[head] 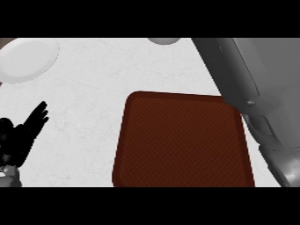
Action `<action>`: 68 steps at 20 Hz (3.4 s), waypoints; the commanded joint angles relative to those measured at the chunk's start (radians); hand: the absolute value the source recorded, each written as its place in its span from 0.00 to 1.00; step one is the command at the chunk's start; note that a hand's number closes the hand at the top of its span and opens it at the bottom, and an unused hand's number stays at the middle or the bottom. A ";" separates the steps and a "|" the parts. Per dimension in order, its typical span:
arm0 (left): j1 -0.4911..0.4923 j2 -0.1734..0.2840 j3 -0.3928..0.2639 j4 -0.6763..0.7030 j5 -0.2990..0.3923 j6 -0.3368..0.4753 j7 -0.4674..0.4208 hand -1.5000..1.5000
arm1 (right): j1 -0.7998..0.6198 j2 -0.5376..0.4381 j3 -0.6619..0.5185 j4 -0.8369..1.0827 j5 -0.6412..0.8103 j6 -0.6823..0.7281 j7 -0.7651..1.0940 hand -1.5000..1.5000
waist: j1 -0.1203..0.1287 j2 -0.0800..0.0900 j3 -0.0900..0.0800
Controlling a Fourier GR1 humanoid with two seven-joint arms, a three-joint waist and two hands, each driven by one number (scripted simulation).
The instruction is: Pick the can from the tray and place it in the tiered basket
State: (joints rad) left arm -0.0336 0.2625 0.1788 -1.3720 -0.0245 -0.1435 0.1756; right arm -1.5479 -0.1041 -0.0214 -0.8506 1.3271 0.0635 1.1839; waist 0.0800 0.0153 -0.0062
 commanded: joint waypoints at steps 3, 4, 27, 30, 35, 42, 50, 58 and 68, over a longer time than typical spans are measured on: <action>0.023 0.019 0.016 -0.014 0.025 -0.035 -0.016 0.50 | -0.078 -0.074 -0.099 0.184 0.062 -0.157 0.074 1.00 | 0.002 0.011 0.003; 0.024 0.015 0.024 0.007 0.020 -0.018 -0.014 0.50 | -0.129 -0.081 -0.114 0.211 0.056 -0.099 0.066 1.00 | -0.014 0.004 0.003; 0.011 -0.004 0.009 -0.002 0.001 -0.004 -0.022 0.50 | -0.060 -0.419 -0.177 0.596 0.143 -0.295 -0.388 1.00 | -0.024 0.017 -0.003; -0.014 0.006 0.023 0.019 0.005 -0.002 -0.018 0.50 | -0.140 -0.467 -0.147 0.640 0.168 -0.158 -0.441 1.00 | -0.022 0.011 0.001; 0.013 0.010 0.013 -0.014 0.009 -0.022 -0.013 0.50 | -0.181 -0.533 -0.098 0.695 0.220 -0.056 -0.563 1.00 | 0.005 0.015 0.004; 0.023 0.016 0.031 -0.007 0.022 -0.029 -0.021 0.50 | -0.209 -0.586 -0.071 0.721 0.248 0.008 -0.694 1.00 | 0.002 0.013 0.005; -0.007 0.025 0.029 0.021 0.014 -0.035 -0.023 0.50 | -0.215 -0.611 -0.123 0.776 0.206 0.120 -0.648 1.00 | 0.005 0.021 0.005; -0.022 -0.009 0.007 0.016 -0.001 -0.010 -0.012 0.50 | -0.166 -0.618 -0.207 0.822 0.119 0.252 -0.379 0.00 | -0.007 0.017 0.005; 0.005 -0.007 0.022 0.036 0.002 -0.012 -0.039 0.50 | -0.169 -0.648 -0.254 0.655 0.071 0.012 -0.402 0.00 | -0.011 0.013 0.006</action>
State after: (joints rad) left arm -0.0414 0.2620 0.2015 -1.3602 -0.0138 -0.1596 0.1616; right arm -1.7125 -0.7503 -0.2630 -0.1346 1.4094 0.1785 0.7700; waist 0.0747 0.0300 0.0004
